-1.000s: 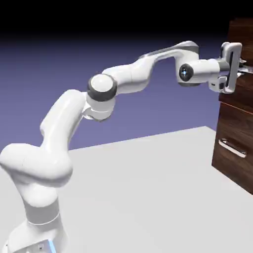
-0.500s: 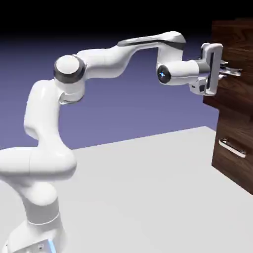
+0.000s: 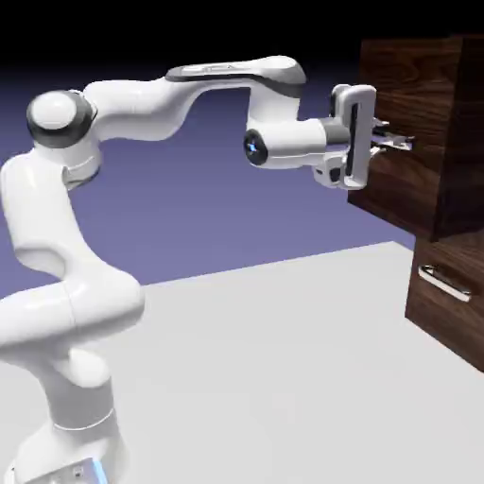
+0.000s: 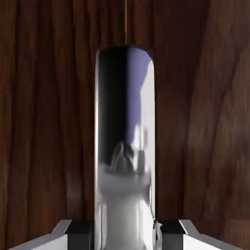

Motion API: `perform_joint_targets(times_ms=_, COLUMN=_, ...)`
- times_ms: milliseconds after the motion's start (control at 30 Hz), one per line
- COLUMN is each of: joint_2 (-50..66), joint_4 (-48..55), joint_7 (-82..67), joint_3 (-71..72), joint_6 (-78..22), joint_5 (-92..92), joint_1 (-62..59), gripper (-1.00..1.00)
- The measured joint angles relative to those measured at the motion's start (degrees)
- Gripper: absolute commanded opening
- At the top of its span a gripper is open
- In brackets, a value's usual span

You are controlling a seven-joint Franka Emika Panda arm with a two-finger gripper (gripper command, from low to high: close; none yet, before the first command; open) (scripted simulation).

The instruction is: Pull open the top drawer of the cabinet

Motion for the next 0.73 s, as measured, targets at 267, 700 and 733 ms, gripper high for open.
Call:
perform_joint_targets(times_ms=267, joint_2=8.85, joint_4=-0.39, joint_7=-17.7, joint_3=-5.79, joint_6=3.67, joint_5=8.45, joint_1=9.46, gripper=-1.0)
perform_joint_targets(times_ms=700, joint_2=16.6, joint_4=-1.07, joint_7=-36.68, joint_3=-16.71, joint_6=8.16, joint_5=17.89, joint_1=23.71, gripper=1.0)
perform_joint_targets(times_ms=733, joint_2=15.13, joint_4=-2.74, joint_7=-35.7, joint_3=-18.47, joint_6=8.24, joint_5=17.19, joint_1=25.78, gripper=1.0)
